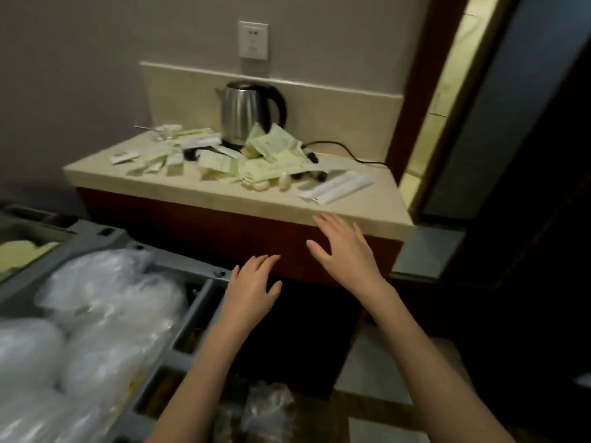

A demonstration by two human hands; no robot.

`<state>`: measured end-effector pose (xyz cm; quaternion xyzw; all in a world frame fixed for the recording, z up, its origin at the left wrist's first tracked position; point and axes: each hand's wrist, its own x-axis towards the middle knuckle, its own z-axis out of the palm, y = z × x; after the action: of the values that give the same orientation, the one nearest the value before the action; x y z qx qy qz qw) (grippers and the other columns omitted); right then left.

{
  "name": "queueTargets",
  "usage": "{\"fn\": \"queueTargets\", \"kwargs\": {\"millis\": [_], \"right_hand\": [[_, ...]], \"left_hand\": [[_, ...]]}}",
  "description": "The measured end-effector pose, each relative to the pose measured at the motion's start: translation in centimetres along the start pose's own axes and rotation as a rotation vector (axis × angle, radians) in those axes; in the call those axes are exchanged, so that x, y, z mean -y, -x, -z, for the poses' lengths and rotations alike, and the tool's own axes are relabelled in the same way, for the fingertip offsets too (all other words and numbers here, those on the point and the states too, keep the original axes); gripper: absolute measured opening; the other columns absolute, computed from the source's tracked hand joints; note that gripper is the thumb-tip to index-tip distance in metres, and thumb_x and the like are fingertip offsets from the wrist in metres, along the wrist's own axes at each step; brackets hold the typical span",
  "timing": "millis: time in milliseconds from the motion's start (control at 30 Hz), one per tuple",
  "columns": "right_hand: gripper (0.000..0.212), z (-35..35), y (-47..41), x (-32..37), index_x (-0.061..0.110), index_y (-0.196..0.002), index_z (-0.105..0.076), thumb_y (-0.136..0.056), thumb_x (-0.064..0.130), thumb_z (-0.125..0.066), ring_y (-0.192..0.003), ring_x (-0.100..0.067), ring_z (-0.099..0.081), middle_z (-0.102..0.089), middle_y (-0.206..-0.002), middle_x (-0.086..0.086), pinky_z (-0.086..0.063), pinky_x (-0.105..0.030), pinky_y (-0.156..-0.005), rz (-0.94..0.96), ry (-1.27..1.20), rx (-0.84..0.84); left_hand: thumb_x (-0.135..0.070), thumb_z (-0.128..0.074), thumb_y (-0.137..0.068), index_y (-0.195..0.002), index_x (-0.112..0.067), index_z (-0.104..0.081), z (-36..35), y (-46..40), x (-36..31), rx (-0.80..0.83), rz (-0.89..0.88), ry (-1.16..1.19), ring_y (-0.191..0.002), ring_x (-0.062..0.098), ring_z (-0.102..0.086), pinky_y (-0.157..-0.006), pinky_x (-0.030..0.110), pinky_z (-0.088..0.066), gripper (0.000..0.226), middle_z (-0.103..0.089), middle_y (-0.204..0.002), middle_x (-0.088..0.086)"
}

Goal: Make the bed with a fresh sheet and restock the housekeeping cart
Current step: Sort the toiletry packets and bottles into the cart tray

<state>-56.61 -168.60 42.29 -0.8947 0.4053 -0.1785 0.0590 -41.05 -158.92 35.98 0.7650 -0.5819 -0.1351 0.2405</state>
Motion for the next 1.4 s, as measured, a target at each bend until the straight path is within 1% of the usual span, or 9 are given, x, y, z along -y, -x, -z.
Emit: {"fn": "queueTargets", "kwargs": {"millis": [133, 267, 400, 633, 933, 1067, 1133, 1267, 1400], "right_hand": [[0.054, -2.6, -7.3, -2.6, 0.024, -0.147, -0.03, -0.098, 0.043, -0.04, -0.145, -0.011, -0.011, -0.021, -0.156, 0.005, -0.007, -0.039, -0.117, 0.045, 0.012, 0.023], [0.045, -2.8, -12.6, -7.2, 0.023, -0.142, -0.039, -0.099, 0.035, -0.043, -0.142, -0.011, -0.019, -0.03, -0.153, 0.006, -0.014, -0.03, -0.114, -0.044, -0.093, -0.019], [0.041, -2.0, -17.6, -11.7, 0.025, -0.137, -0.047, -0.096, 0.027, -0.051, -0.14, -0.01, -0.022, -0.036, -0.15, 0.006, -0.019, -0.031, -0.114, -0.113, -0.132, 0.003], [0.055, -1.6, -21.5, -17.7, 0.033, -0.135, -0.047, -0.084, 0.032, -0.068, -0.133, -0.008, -0.034, -0.038, -0.148, 0.011, -0.033, -0.032, -0.109, -0.107, -0.273, 0.208], [0.047, -0.4, -23.1, -22.0, 0.029, -0.128, -0.054, -0.089, 0.004, -0.059, -0.093, 0.007, -0.05, -0.046, -0.126, 0.016, -0.044, 0.0, -0.072, -0.026, -0.446, 0.101], [0.054, 0.8, -24.1, -22.6, 0.03, -0.137, -0.044, -0.09, 0.011, -0.061, -0.117, 0.001, -0.042, -0.04, -0.13, 0.02, -0.04, -0.016, -0.097, 0.024, -0.373, -0.008], [0.059, 1.0, -24.8, -22.3, 0.027, -0.14, -0.042, -0.088, 0.012, -0.064, -0.118, -0.001, -0.041, -0.04, -0.128, 0.018, -0.041, -0.023, -0.098, 0.048, -0.399, -0.03], [0.052, 0.0, -27.2, -20.2, 0.026, -0.13, -0.054, -0.082, 0.016, -0.071, -0.117, -0.002, -0.044, -0.051, -0.13, 0.012, -0.04, -0.025, -0.1, 0.16, -0.45, 0.044], [0.044, -2.4, -30.0, -18.4, 0.027, -0.125, -0.06, -0.083, 0.017, -0.069, -0.12, -0.005, -0.039, -0.054, -0.131, 0.01, -0.028, -0.027, -0.106, 0.238, -0.342, 0.173]], "left_hand": [[-0.032, -0.049, -0.096, -0.145, -0.027, -0.033, 1.2, -7.6, 0.7, -0.188, 0.002, -0.033, -0.138, 0.015, -0.031, -0.115, 0.039, -0.023, 0.051, -0.037, -0.148, -0.004], [-0.023, -0.053, -0.095, -0.134, -0.025, -0.048, 2.1, -15.2, -2.4, -0.278, -0.159, 0.077, -0.12, 0.014, -0.049, -0.095, 0.031, -0.043, 0.04, -0.05, -0.133, -0.004], [-0.023, -0.053, -0.094, -0.128, -0.021, -0.055, 1.7, -22.7, -6.0, -0.227, -0.268, 0.089, -0.113, 0.016, -0.051, -0.092, 0.027, -0.04, 0.034, -0.055, -0.127, -0.001], [-0.065, -0.051, -0.084, -0.127, -0.021, -0.05, -1.4, -27.7, -8.5, -0.074, -0.162, -0.16, -0.108, 0.019, -0.054, -0.088, 0.034, -0.049, 0.061, -0.056, -0.123, 0.002], [-0.025, -0.07, -0.08, -0.113, -0.014, -0.057, -1.0, -31.2, -11.9, 0.116, -0.023, -0.104, -0.095, 0.02, -0.058, -0.086, 0.035, -0.051, 0.037, -0.061, -0.108, 0.004], [-0.018, -0.061, -0.088, -0.113, -0.012, -0.051, -0.2, -30.4, -12.0, 0.019, 0.059, 0.204, -0.084, 0.018, -0.064, -0.073, 0.031, -0.058, 0.027, -0.059, -0.104, 0.005], [-0.015, -0.06, -0.089, -0.115, -0.012, -0.047, 1.4, -29.8, -12.2, -0.036, 0.087, 0.414, -0.075, 0.018, -0.067, -0.062, 0.025, -0.058, 0.029, -0.058, -0.102, 0.006], [-0.014, -0.063, -0.086, -0.112, -0.018, -0.046, 4.9, -30.0, -11.1, -0.241, 0.128, 0.428, -0.074, 0.016, -0.065, -0.064, 0.029, -0.059, 0.031, -0.058, -0.095, 0.003], [-0.011, -0.066, -0.084, -0.11, -0.017, -0.048, 7.1, -30.7, -9.6, -0.237, 0.191, 0.434, -0.064, 0.012, -0.059, -0.055, 0.023, -0.053, 0.033, -0.06, -0.089, 0.005]]}}
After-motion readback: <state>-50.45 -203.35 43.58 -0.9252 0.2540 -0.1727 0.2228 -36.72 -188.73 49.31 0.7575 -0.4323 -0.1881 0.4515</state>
